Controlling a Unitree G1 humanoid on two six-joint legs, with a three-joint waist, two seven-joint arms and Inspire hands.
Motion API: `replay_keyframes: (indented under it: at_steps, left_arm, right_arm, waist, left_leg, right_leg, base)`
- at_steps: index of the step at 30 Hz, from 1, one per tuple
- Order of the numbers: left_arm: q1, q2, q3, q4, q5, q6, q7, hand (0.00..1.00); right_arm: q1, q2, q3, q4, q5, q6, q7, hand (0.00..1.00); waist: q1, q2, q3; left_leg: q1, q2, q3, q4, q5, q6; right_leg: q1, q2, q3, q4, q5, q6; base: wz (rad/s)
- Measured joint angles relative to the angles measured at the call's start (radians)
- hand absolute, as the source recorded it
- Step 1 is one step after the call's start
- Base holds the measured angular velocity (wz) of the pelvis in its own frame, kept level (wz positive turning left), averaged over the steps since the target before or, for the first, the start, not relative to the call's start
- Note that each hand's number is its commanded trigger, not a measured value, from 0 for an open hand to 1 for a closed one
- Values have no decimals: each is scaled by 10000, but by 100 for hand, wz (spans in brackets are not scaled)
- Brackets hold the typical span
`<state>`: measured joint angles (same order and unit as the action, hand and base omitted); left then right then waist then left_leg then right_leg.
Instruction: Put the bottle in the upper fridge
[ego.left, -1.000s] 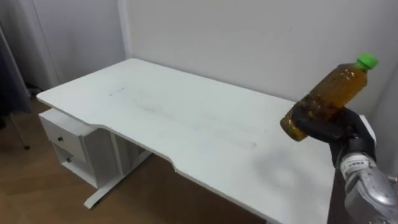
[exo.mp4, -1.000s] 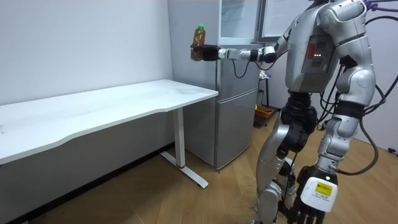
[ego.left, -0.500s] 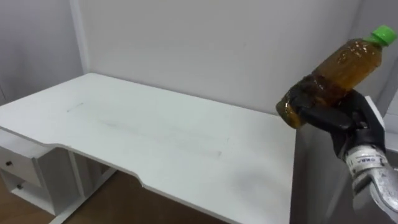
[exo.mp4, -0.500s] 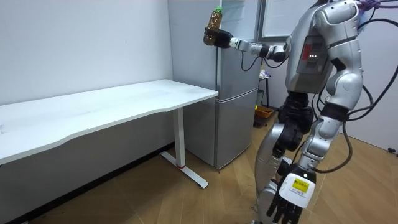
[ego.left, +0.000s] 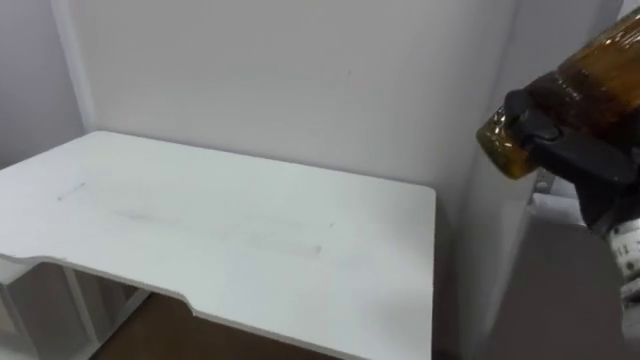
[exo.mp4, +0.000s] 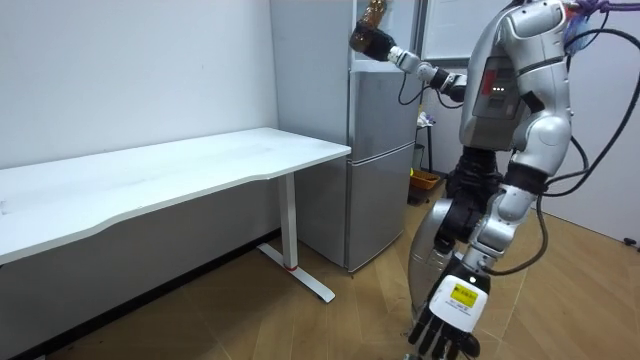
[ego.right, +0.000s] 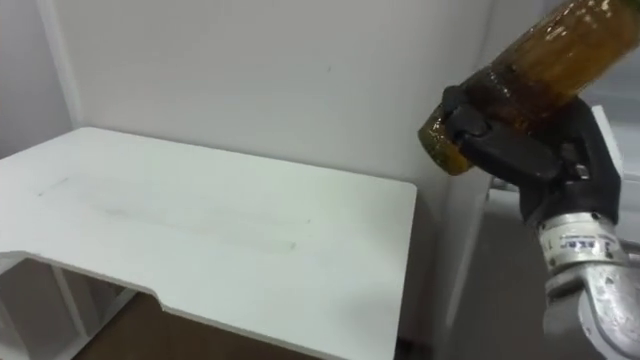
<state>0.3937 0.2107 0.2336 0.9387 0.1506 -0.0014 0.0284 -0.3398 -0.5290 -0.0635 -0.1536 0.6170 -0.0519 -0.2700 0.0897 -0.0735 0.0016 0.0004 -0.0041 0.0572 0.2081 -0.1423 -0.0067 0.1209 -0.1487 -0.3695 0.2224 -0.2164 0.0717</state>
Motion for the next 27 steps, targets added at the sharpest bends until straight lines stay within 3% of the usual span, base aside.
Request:
replay_keyframes:
  at_steps: [5, 12, 19, 23, 27]
  left_arm:
    - [-16, -3, 8, 213, 22, -14, 43, 0]
    - [-41, -18, -6, 429, 18, -17, 88, 0]
    - [-35, -14, 3, 357, 194, -17, 68, 0]
    - [5, -13, 6, 313, 180, -16, -11, 0]
    - [-13, -9, 26, 303, 187, 31, -22, 0]
  right_arm:
    - [133, -142, -446, -396, 8, 0, -4, 100]
    - [155, -163, -984, -581, 6, 3, 6, 100]
    - [759, -168, -1526, -629, -29, 2, 26, 100]
    - [1012, -187, -1613, -427, -15, 11, -127, 100]
    - [1062, -193, -1698, 325, 1, 110, -276, 100]
  waist:
    - [-316, -40, -42]
    - [-555, -62, -29]
    - [-632, -44, -34]
    - [-675, -72, -21]
    - [-667, -248, 50]
  left_leg:
    - [126, 62, 203, -73, -21, -30]
    - [253, 186, 393, -42, -109, -97]
    - [281, 197, 501, -26, -169, -86]
    - [299, 245, 680, -27, -207, -91]
    - [301, 251, 704, -26, -210, -92]
  right_leg:
    - [7, 32, 148, 0, 2, -3]
    - [12, 137, 415, -13, 32, -52]
    - [-12, 141, 517, -16, 38, -58]
    - [-37, 164, 656, -15, 38, -58]
    - [-6, 167, 676, -12, 38, -58]
  base:
    - [-13]
    - [-11]
    - [-5]
    - [-9]
    - [-2]
